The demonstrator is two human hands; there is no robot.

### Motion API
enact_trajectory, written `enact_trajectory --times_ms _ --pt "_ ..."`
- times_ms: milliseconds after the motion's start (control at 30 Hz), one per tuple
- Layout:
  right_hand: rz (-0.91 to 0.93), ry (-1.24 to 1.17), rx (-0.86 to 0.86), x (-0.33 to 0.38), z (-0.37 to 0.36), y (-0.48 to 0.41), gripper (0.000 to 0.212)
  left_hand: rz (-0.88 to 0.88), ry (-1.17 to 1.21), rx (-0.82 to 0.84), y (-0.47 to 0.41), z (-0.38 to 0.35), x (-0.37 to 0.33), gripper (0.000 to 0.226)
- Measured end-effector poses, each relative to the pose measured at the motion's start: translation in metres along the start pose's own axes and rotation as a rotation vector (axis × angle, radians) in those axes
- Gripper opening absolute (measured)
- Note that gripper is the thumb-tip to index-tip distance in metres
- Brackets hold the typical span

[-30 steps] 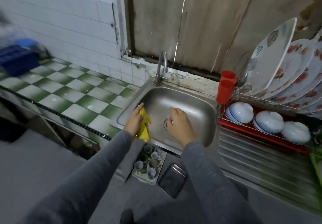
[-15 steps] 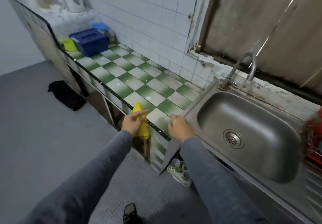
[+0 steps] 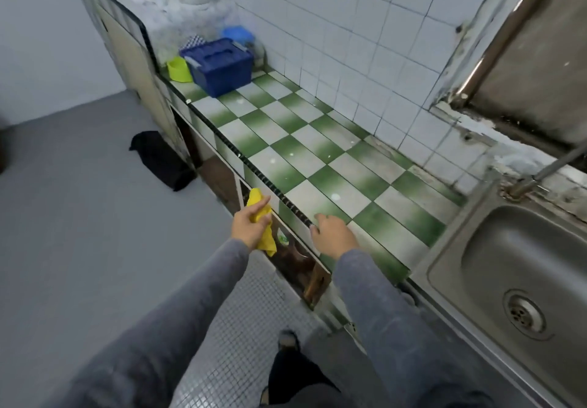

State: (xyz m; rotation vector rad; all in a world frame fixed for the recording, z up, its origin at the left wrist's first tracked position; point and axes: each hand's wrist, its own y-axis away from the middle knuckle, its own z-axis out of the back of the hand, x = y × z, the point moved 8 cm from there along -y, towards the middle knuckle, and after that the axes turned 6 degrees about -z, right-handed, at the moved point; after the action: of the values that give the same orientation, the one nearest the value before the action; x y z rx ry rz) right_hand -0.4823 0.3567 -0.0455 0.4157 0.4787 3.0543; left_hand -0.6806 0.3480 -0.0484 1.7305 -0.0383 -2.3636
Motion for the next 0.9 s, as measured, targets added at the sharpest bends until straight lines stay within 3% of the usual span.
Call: enact_trajectory --times_ms 533,900 --pt "-0.145 -0.052 -0.047 0.011 0.006 -0.214 0.038 0.052 -0.172 0.196 -0.253 -0.025 0.026 0.05" --pt "-0.35 -0.107 -0.01 0.001 0.01 -0.285 0.041 0.027 -0.339 0.395 -0.366 -0.048 0.03 0.046"
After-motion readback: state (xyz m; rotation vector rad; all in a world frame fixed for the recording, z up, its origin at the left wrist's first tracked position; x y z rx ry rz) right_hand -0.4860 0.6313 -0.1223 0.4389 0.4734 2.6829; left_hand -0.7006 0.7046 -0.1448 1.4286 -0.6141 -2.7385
